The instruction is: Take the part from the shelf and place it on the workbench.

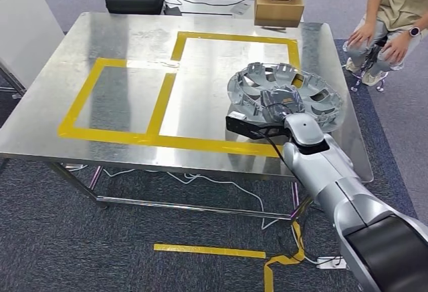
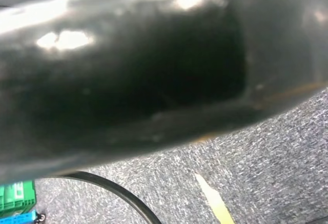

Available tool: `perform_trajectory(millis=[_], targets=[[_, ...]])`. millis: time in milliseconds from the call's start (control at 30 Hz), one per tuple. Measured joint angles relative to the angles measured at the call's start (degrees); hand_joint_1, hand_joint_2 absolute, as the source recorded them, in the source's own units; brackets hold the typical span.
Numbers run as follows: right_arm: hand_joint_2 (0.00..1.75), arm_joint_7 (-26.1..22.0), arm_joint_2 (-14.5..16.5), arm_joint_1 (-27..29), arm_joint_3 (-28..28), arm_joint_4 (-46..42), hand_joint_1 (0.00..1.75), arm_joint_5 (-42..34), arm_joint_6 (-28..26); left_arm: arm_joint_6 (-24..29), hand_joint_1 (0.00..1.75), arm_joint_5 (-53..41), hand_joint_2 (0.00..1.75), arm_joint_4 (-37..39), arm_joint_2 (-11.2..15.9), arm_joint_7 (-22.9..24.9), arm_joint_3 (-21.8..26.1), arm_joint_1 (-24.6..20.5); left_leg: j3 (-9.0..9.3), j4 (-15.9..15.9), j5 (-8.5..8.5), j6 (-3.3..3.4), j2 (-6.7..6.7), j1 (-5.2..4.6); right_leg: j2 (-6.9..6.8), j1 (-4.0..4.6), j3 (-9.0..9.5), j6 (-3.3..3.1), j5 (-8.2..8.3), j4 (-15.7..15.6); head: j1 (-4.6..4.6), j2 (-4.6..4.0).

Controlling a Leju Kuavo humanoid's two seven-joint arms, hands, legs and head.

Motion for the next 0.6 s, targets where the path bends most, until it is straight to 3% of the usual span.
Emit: perform_trajectory(millis=[333,600], targets=[[1.75,-0.47,2.42,0.47,0.09,0.82,1.75,0.87,-0.78,-0.67,0.0,-0.29,0.0,0.0,0.15,-0.13,0.16,-0.05,0.0,0.0,0.0,-0.01,0.0,0.01,-0.01,0.01,-0.02,-0.01,-0.01,0.0,0.01,0.0],[1.75,0.35,2.52,1.02,0.11,2.04,1.75,0.44,-1.38,-0.66,0.0,-0.59,0.0,0.0,0.09,-0.01,0.76,-0.01,0.0,0.0,0.0,-0.01,0.0,0.0,0.0,-0.01,-0.02,-0.02,-0.01,-0.01,0.0,0.0]])
